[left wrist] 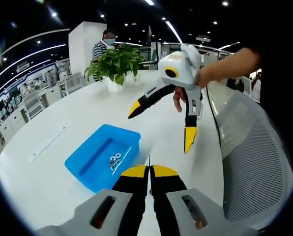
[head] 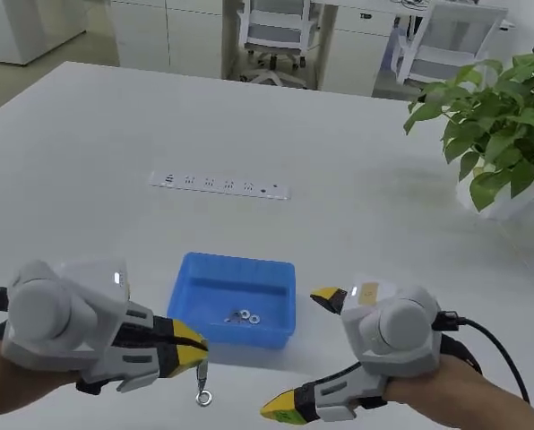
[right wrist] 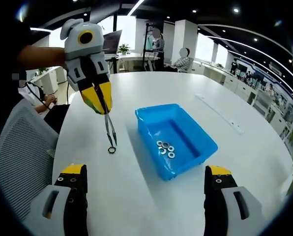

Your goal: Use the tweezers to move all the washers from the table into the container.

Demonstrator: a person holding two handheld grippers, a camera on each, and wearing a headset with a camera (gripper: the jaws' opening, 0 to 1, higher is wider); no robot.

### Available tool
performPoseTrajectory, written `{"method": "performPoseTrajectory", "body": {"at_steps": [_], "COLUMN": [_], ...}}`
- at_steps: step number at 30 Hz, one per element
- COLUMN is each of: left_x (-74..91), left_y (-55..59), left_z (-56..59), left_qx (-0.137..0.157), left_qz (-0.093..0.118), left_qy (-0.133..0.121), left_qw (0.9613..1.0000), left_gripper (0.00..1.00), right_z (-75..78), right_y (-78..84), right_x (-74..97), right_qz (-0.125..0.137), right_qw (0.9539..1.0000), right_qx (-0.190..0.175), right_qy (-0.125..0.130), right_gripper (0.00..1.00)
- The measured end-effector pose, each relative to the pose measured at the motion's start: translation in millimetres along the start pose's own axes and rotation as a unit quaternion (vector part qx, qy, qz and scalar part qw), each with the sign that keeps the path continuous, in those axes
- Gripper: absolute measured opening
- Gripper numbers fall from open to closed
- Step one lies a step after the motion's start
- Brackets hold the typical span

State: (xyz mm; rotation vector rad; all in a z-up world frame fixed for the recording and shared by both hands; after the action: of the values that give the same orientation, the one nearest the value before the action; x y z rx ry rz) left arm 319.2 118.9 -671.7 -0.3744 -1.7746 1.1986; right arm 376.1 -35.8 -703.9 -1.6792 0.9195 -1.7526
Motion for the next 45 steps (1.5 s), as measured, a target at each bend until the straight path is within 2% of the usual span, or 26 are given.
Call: {"method": "performPoseTrajectory", "body": {"at_steps": [4, 9, 13, 22, 32, 37, 45], "left_x": [-0.7, -2.8, -3.1, -1.7, -0.7, -0.5, -1.5], "left_y": [-2.9, 1.4, -1.0, -2.8, -3.2, -4.0, -5.3], "left_z": [1.5, 1.4, 2.4, 4.1, 4.8, 5.5, 7.0], "left_qx": [0.0, -0.006, -0.005, -0.012, -0.022, -0.026, -0.031], "left_qz": [0.004, -0.004, -0.001, -0.004, -0.01, -0.014, -0.018], "left_qy": [0.002, 0.004, 0.006, 0.013, 0.024, 0.027, 0.032], "left_qw": [1.0, 1.0, 1.0, 0.9998, 0.9994, 0.9992, 0.9989], "left_gripper": [0.06, 0.06, 0.06, 0.06, 0.06, 0.06, 0.06], "right_z": [-0.7, -1.3, -2.5, -11.4, -22.6, -23.7, -26.4], "right_y": [1.7, 1.9, 1.3, -5.2, -19.0, -25.4, -30.5], "right_x": [0.5, 0.4, -0.8, -7.5, -22.3, -30.8, -44.3], "right_qz": [-0.004, -0.004, -0.003, 0.009, 0.018, 0.018, 0.001], "right_qw": [1.0, 1.0, 1.0, 0.9985, 0.992, 0.9887, 0.9804], "right_qx": [0.0, 0.002, 0.004, 0.034, 0.082, 0.098, 0.133], "right_qy": [0.0, -0.001, -0.006, -0.042, -0.094, -0.112, -0.146], "right_gripper": [1.0, 1.0, 0.99, 0.85, 0.57, 0.49, 0.38]}}
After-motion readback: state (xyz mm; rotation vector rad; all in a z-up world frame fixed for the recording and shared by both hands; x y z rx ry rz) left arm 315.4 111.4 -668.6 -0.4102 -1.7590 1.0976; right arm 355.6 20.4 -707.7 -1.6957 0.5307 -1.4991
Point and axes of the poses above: the centre of the closed fingertips' face, and the gripper's own axes: x roughly backward along the fingers, z roughly to its right, y roughly out of its underside, the point moved 6 cm from there along x, roughly backward along the fingers, and after that the axes turned 7 degrees about -y, right-handed, at the moved point
